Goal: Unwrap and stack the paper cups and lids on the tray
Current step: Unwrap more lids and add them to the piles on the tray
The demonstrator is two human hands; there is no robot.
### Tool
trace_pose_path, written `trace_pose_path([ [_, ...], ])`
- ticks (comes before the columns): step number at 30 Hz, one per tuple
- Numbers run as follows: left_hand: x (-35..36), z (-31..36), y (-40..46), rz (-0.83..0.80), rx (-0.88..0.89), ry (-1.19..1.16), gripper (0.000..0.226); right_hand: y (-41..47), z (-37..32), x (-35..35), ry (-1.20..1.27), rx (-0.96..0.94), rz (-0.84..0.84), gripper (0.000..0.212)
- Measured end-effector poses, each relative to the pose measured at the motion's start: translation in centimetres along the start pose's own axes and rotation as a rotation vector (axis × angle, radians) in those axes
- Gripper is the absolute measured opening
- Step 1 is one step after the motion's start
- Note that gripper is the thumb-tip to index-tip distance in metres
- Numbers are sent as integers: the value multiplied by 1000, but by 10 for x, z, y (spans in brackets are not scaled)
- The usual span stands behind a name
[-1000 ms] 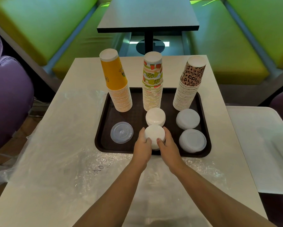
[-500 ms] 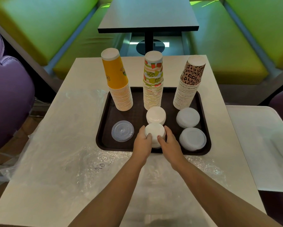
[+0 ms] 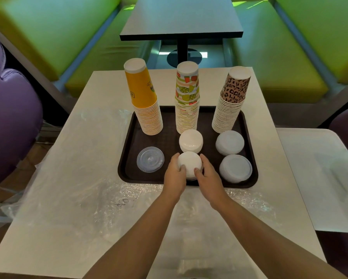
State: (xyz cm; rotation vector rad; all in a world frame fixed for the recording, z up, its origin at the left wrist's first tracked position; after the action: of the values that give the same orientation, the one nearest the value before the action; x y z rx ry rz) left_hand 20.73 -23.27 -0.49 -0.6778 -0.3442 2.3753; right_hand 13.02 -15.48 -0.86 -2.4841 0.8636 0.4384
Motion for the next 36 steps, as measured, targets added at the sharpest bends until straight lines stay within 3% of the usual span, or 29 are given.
trace_pose_path([
  [13,-1,5,9,47,-17,71,50,7,5,-8,28,14,-10,54],
  [15,-9,15,-1,141,113,52,47,2,-1,-13,42,-59,48,53],
  [18,-23,36,-34,205,480,138,17,-12,-8,-23,66,-213,119,48],
  [19,-20,38,-46,128,610,214,9,-16,-8,-25,69,-250,117,45],
  [21,-6,30,-68,-138,753,422,26,-23,-3,-30,69,-277,122,38],
  [24,21,-8,-90,-428,720,960,50,-29,5,-36,105,-246,155,33],
  [26,30,-30,-96,-495,645,1218,61,-33,6,-39,152,-226,179,30],
  [27,30,-30,-97,-463,648,1249,53,-36,6,-41,178,-219,191,29],
  [28,27,-27,-97,-403,670,1193,38,-40,4,-43,219,-222,203,28],
  [31,-9,-8,-92,-138,593,570,3,-57,-4,-54,402,-263,256,25],
  [34,-50,0,-82,4,335,20,11,-76,-13,-51,476,-264,240,25],
  [36,-61,5,-83,-33,216,-266,11,-84,-25,-33,436,-222,76,44],
])
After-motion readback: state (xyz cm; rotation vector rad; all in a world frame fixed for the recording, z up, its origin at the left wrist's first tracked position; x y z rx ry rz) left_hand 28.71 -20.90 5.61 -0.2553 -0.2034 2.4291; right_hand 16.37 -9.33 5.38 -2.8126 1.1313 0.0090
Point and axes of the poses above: each hand's wrist, its own y-axis towards the middle knuckle, its own x-axis out of the palm, z = x × y, the point moved 6 cm from there along y, towards the middle knuckle, and after that the axes turned 2 degrees about -z, right-handed, at the moved point
